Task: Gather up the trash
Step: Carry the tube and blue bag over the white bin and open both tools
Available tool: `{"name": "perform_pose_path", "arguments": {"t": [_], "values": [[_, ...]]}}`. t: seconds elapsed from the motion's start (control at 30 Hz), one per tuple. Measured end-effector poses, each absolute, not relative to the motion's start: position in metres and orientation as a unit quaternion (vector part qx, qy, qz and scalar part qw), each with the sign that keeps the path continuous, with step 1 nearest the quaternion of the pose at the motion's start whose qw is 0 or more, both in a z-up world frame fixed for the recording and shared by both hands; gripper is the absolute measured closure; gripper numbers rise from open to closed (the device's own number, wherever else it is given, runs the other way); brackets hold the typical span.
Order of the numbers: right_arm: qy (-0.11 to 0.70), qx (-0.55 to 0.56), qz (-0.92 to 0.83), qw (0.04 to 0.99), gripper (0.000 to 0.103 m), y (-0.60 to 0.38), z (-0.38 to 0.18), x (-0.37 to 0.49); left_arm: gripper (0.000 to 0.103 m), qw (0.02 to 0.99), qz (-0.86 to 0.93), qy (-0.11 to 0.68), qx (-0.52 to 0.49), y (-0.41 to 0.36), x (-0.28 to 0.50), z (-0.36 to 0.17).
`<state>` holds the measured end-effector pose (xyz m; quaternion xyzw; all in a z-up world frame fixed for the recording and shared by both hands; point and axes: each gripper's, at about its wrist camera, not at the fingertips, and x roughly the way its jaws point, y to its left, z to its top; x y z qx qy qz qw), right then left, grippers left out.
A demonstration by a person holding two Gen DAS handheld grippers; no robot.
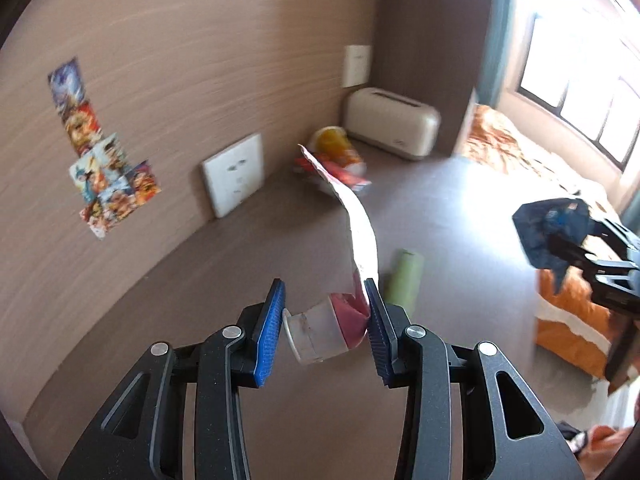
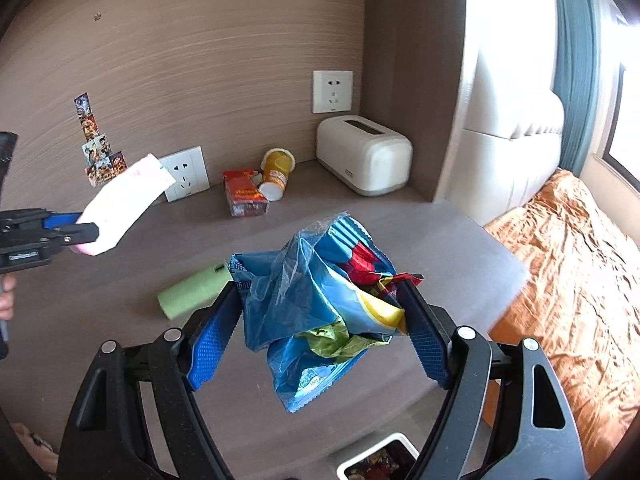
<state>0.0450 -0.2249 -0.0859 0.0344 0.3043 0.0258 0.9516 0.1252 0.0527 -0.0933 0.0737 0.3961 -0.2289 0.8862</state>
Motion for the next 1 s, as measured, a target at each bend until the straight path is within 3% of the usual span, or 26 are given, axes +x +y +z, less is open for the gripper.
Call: {"name": "perform_pose_path", "arguments": {"t": [0.2,0.43,0.77,1.0], "values": [[0.313,0.047,-0.003,0.949,0.024,-0.247,-0.094,0.006,0.065,0.86,-0.312,0.396,0.086,-0.004,0.081,-0.084],[0.352,0.08,-0.076,0.93,0.024,-0.296,-0.124,-0.05,0.065,0.792,-0.428,0.412,0.142,-0.093,0.033,-0.109],[0.414,0.136,-0.169,0.884,0.024,-0.361,-0.191,-0.123,0.065,0.709,-0.509,0.433,0.227,-0.207,-0.02,-0.175],[0.464,0.161,-0.182,0.852,0.024,-0.384,-0.258,-0.143,0.065,0.66,-0.512,0.483,0.263,-0.272,-0.034,-0.263]]}}
